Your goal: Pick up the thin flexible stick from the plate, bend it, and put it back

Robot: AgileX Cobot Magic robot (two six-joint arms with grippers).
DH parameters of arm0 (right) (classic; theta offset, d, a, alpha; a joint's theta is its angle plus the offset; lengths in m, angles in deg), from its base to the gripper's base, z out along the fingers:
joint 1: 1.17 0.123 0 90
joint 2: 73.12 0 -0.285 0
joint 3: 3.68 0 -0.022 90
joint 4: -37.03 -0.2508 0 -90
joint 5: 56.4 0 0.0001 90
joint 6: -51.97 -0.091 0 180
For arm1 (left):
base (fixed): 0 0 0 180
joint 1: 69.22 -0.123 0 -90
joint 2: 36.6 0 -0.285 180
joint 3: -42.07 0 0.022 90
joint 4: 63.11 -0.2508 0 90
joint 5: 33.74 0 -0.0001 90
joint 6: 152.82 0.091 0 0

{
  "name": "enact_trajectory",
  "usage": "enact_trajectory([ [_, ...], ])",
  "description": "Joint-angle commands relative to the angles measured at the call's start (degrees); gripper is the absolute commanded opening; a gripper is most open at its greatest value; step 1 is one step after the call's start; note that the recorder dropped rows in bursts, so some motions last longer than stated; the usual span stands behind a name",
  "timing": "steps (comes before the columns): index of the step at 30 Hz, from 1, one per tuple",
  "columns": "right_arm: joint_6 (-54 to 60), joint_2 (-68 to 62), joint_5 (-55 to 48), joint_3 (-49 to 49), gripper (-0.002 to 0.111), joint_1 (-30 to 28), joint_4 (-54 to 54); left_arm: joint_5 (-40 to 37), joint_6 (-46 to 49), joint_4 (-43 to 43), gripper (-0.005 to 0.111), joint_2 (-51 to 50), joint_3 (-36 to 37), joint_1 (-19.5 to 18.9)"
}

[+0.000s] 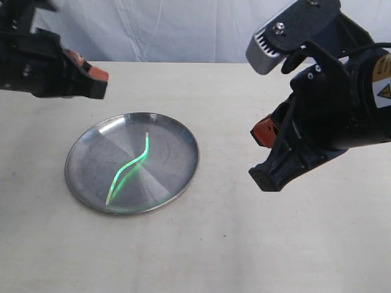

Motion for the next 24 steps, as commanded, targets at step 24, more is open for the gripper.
enact_trajectory([
  [24,-0.19,8.29,5.04,-0.23,0.001,-4.46,-2.83,-0.32,-1.25,-0.66,0.000,19.19,2.86,-0.08],
])
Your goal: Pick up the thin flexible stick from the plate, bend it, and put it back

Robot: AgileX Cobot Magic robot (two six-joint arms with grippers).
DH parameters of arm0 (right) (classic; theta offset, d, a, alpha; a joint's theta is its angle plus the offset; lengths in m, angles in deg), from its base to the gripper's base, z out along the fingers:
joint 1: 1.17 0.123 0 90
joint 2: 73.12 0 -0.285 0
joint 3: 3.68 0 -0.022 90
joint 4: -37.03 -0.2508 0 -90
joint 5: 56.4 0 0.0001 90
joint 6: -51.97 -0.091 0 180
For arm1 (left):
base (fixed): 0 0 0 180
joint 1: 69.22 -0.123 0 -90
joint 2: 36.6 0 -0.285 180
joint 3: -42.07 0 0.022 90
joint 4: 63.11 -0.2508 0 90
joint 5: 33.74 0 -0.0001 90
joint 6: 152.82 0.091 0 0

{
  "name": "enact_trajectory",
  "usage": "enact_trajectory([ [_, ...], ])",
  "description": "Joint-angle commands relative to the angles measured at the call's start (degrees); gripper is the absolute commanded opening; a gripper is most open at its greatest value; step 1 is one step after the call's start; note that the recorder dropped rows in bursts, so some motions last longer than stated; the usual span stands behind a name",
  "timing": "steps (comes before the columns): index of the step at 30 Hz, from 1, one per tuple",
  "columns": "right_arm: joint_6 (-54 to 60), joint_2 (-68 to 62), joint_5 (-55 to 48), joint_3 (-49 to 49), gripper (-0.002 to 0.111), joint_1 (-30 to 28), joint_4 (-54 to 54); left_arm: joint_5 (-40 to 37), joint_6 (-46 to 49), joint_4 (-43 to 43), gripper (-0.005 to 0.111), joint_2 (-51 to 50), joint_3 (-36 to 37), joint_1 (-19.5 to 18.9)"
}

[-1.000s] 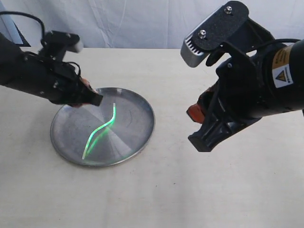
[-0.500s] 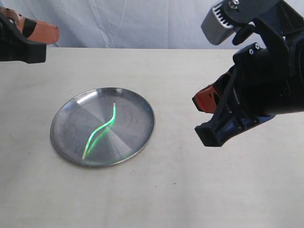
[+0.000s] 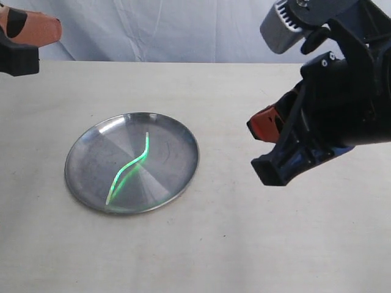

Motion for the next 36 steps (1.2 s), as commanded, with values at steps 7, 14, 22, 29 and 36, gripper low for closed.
enact_trajectory([
  [7,0.10,22.74,22.71,-11.61,0.001,-33.32,-6.07,-0.18,-0.37,-1.03,0.000,0.22,0.23,-0.05],
  [14,0.10,43.35,14.77,-26.59,0.001,-44.22,-7.51,-0.19,-0.37,-1.03,0.000,0.22,0.23,-0.05],
  [22,0.10,55.02,17.51,-44.55,0.001,-44.22,-3.56,-0.19,-0.37,-1.03,0.000,0.22,0.23,-0.05],
  [29,0.10,59.39,19.69,-51.77,0.001,-44.22,-2.97,-0.19,-0.37,-1.03,0.000,0.22,0.23,-0.05],
  [36,0.10,59.39,21.64,-53.41,0.001,-44.22,-4.57,0.20,-0.37,-1.15,0.000,0.22,0.23,-0.05],
])
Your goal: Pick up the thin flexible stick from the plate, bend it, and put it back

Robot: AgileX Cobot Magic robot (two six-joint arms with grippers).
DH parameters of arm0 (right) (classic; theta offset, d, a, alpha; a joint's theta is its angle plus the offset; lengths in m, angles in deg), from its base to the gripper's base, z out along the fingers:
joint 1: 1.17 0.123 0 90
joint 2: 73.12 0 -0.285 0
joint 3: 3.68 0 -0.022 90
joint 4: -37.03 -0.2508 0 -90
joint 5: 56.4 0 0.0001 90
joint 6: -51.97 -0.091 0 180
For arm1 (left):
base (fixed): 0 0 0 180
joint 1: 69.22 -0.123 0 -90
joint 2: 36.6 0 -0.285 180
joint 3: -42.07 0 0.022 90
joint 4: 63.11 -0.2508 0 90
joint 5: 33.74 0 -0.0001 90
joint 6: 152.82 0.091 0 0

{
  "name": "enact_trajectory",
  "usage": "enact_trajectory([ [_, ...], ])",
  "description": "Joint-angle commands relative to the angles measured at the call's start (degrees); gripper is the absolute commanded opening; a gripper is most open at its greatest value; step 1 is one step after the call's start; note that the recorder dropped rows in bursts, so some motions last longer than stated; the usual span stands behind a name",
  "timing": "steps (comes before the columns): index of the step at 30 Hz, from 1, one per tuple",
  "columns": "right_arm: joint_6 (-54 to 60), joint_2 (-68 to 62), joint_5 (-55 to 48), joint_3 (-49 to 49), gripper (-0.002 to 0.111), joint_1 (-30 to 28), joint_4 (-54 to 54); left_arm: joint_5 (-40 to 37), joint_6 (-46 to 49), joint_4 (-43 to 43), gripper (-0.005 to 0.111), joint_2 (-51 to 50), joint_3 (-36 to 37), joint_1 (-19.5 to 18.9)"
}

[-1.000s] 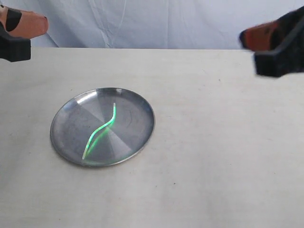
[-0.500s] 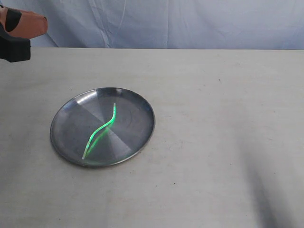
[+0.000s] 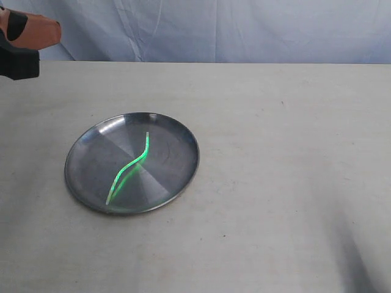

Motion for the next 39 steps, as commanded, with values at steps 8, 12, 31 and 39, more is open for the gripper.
enact_trajectory([
  [8,0.10,0.38,2.03,-0.38,0.001,-0.29,-1.16,0.64,-0.23,-0.11,0.000,0.22,0.11,-0.05],
  [12,0.10,0.38,2.03,-0.38,0.001,-0.29,-1.56,0.64,-0.23,-0.11,0.000,0.22,0.11,-0.05],
  [31,0.10,0.38,2.03,-0.38,0.001,-0.29,-1.56,11.76,-13.02,-23.93,0.000,17.78,14.95,-1.60],
  [39,0.10,0.38,2.03,-0.38,0.001,-0.29,-1.56,14.35,-26.78,-24.52,0.000,33.71,33.78,-14.24],
])
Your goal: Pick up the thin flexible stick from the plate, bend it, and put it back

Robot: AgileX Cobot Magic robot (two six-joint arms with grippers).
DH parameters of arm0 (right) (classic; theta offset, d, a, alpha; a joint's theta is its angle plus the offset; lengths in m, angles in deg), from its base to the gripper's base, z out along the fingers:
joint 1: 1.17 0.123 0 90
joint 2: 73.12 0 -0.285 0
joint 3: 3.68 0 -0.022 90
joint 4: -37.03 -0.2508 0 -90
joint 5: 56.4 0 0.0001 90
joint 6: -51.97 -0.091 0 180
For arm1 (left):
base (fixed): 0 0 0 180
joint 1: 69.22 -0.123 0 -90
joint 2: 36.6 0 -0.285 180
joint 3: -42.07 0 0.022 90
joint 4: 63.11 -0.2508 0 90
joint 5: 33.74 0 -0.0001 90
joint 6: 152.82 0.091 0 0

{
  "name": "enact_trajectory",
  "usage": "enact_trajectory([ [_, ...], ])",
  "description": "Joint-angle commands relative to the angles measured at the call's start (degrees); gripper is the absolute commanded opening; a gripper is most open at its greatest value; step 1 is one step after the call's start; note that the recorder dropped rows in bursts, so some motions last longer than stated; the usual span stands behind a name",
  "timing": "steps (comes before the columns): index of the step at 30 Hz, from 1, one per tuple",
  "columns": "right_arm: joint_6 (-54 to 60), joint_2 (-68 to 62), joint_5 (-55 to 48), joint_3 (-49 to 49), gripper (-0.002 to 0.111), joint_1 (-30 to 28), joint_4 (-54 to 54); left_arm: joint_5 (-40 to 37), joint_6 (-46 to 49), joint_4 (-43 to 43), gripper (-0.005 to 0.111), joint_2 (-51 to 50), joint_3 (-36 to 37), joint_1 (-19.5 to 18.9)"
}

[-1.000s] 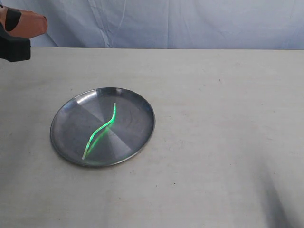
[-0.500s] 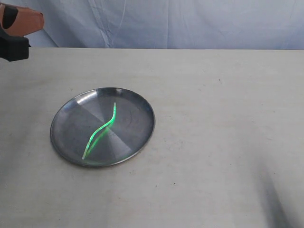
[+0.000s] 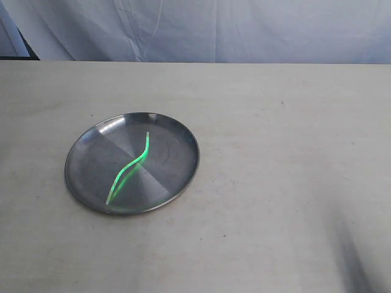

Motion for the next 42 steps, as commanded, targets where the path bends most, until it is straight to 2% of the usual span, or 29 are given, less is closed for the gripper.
enact_trajectory([
  [1,0.26,0.37,0.78,-0.12,0.001,-0.29,0.00,0.45,-7.33,-0.24,0.000,7.89,9.39,-6.71],
  [6,0.26,0.37,0.55,-0.12,0.001,-0.29,-0.27,-2.95,-10.37,-0.12,0.000,13.98,14.94,-10.57],
  [13,0.26,0.37,0.55,-0.12,0.001,-0.29,-0.39,-3.22,-10.37,-0.12,0.000,18.62,19.18,-10.73],
  [16,0.26,0.37,0.55,-0.12,0.001,-0.29,-0.39,-2.09,-13.42,-0.12,0.000,21.09,21.76,-10.73],
  [19,0.26,0.37,0.55,-0.12,0.001,-0.29,-0.39,-0.43,-14.58,-1.32,0.000,23.75,21.76,-10.73],
  [27,0.26,0.37,0.55,-0.12,0.001,-0.29,-0.39,-0.18,-14.48,-11.74,0.000,25.62,21.76,-10.73],
  [42,0.26,0.37,0.71,-0.12,0.001,-0.29,-0.19,-0.30,-14.36,-12.17,0.000,25.62,21.76,-10.73],
])
